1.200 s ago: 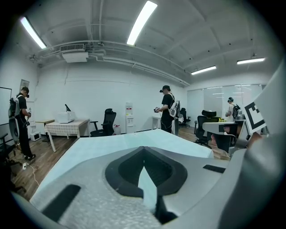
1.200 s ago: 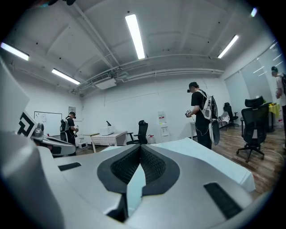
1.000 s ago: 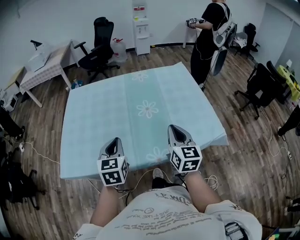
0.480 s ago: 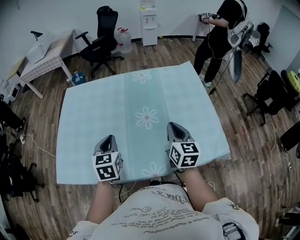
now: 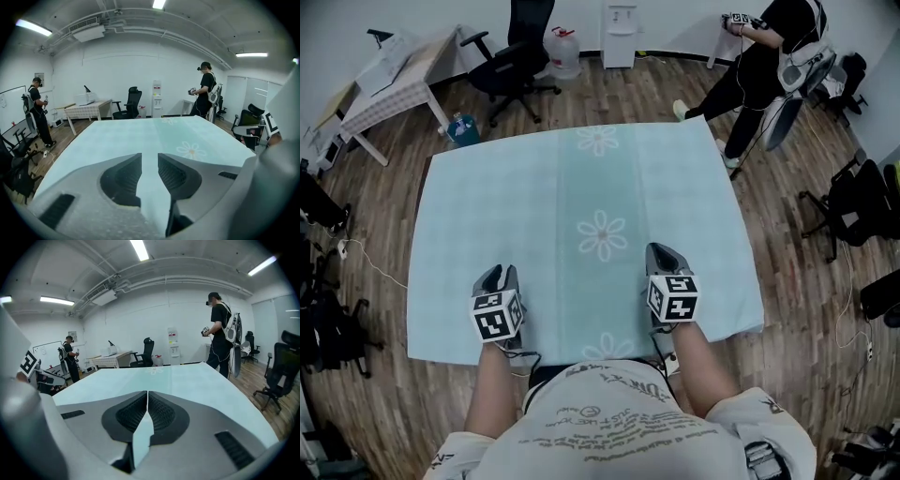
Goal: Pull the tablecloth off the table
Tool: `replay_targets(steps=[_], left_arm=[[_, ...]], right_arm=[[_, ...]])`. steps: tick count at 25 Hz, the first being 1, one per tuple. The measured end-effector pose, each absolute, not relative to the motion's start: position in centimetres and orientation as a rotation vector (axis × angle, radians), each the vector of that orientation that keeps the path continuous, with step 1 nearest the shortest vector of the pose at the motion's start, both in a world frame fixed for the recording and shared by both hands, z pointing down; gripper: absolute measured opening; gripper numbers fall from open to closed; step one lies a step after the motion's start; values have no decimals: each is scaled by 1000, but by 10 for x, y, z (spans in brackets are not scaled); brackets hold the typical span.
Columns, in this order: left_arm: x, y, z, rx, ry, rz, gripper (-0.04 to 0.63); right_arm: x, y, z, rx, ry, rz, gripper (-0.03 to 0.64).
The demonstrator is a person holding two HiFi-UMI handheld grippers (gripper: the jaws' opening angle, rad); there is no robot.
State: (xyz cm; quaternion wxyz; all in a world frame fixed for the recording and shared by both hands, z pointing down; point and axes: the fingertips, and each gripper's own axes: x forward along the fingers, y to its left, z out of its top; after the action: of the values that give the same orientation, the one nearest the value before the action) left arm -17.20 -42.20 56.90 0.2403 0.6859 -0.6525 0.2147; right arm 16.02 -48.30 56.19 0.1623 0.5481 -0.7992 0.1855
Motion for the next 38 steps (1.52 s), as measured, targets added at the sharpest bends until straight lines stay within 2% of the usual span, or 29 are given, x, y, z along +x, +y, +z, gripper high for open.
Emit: replay_targets(steps=[5, 7, 8, 10, 13, 18, 23, 29, 38], left_arm=[[-209, -443, 605, 1827, -1729, 646, 137], [-222, -453, 621, 1813, -1696, 672, 169], [-227, -457, 629, 1807, -1684, 684, 178], [-239, -464, 643, 1794, -1672, 709, 196], [-260, -471, 663, 1759, -1684, 733, 259], [-299, -476, 688, 1655, -1713, 785, 295], [-317, -474, 709, 1546, -1719, 774, 322], [-330, -472, 732, 1502, -1679, 815, 324], [-329, -469, 740, 1499, -1653, 697, 327]], right_arm=[[163, -506, 593, 1533, -2215, 564, 24], [162, -515, 610, 1498, -2188, 602, 121], [163, -518, 618, 1486, -2172, 622, 144], [169, -524, 635, 1482, -2134, 647, 157], [180, -535, 657, 1480, -2076, 687, 215], [202, -549, 693, 1480, -1947, 765, 260], [222, -553, 717, 1508, -1831, 841, 282], [222, -553, 731, 1504, -1753, 836, 284], [224, -552, 731, 1526, -1739, 834, 284]])
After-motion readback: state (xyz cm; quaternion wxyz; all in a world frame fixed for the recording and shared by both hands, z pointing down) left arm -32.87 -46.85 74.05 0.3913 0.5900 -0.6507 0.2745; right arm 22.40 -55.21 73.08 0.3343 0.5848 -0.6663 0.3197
